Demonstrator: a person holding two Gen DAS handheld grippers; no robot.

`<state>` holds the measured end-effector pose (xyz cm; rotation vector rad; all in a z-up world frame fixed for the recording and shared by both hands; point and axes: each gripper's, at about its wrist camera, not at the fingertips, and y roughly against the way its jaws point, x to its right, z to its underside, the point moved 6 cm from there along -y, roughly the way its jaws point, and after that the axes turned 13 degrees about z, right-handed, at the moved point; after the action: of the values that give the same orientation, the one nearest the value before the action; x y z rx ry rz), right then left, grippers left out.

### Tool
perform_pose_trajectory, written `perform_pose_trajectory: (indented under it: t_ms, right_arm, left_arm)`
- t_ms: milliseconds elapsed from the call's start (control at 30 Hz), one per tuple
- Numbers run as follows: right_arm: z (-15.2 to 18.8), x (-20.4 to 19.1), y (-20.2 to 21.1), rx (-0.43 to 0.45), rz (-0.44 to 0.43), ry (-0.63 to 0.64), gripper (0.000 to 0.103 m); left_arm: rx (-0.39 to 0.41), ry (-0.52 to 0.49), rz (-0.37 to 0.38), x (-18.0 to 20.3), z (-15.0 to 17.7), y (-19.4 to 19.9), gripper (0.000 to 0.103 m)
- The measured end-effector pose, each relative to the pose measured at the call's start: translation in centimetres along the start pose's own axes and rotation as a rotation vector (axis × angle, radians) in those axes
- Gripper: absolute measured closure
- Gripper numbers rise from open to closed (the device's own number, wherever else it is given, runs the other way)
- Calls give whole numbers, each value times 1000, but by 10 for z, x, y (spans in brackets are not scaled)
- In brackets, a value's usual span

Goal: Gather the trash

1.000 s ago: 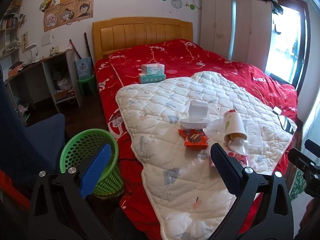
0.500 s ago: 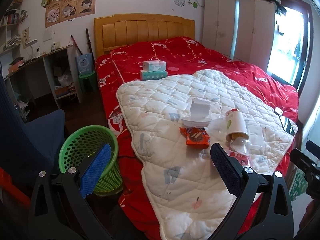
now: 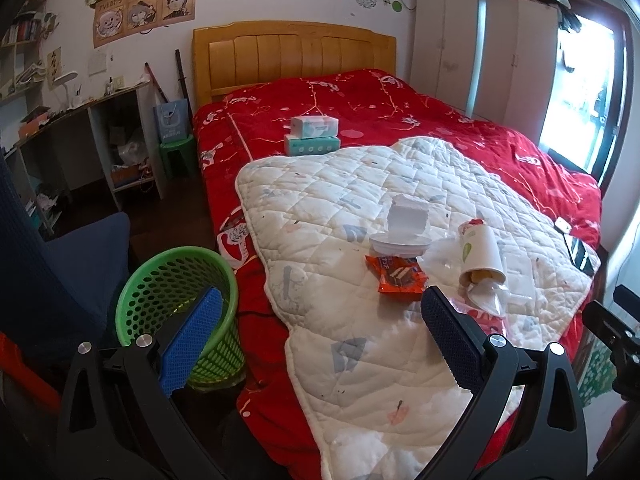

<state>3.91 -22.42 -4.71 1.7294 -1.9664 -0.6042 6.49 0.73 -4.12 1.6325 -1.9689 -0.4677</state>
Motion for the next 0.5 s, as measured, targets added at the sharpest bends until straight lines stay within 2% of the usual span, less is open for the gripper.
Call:
perform_pose_trajectory:
  t_ms: [500]
  right_arm:
    - [-16, 3, -29, -8, 6, 45, 6]
  left_arm:
    - [-7, -9, -44, -11, -13, -18, 5]
